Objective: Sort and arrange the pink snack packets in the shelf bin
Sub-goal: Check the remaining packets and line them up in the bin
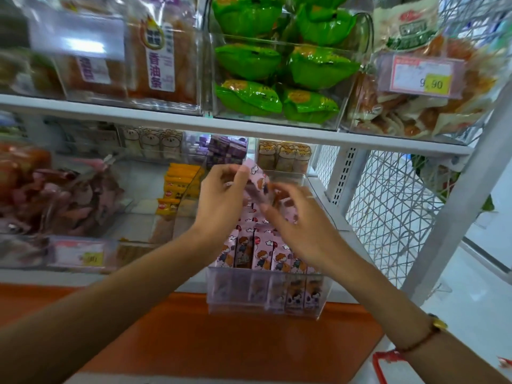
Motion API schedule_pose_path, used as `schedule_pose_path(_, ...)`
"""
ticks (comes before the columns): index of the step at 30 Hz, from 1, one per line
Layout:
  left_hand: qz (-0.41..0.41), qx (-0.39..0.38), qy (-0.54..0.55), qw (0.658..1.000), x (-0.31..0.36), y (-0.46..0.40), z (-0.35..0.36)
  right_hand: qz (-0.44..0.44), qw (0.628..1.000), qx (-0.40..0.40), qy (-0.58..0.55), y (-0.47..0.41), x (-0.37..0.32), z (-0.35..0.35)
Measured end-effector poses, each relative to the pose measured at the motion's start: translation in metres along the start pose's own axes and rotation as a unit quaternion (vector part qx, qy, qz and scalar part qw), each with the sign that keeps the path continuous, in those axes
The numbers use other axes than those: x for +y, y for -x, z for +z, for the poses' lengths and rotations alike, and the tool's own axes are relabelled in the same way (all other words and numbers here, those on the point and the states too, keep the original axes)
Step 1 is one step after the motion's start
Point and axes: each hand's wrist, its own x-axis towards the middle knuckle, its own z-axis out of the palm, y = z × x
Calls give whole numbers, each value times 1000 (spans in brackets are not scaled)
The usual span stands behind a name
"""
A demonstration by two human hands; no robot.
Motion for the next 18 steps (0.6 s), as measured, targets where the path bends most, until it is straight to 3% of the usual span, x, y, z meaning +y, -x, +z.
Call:
schedule_pose_path(7,-9,-49,68,996,8,23,-29,-17,995,7,-100,15,-6,11)
schedule_pose_path(9,24,-67,43,997,6,24,-32,29,983,24,-177,16,-6,10)
schedule_pose_path(12,56,-107,-37,992,-1,29,-33,147,919,15,-366,14,-3,7)
schedule_pose_path(14,56,-141,-77,985,-6,34,-31,176,898,11,-403,13,-2,7)
schedule_pose_path(18,102,-158,-141,972,-10,43,-24,185,892,17,-412,15,-2,9)
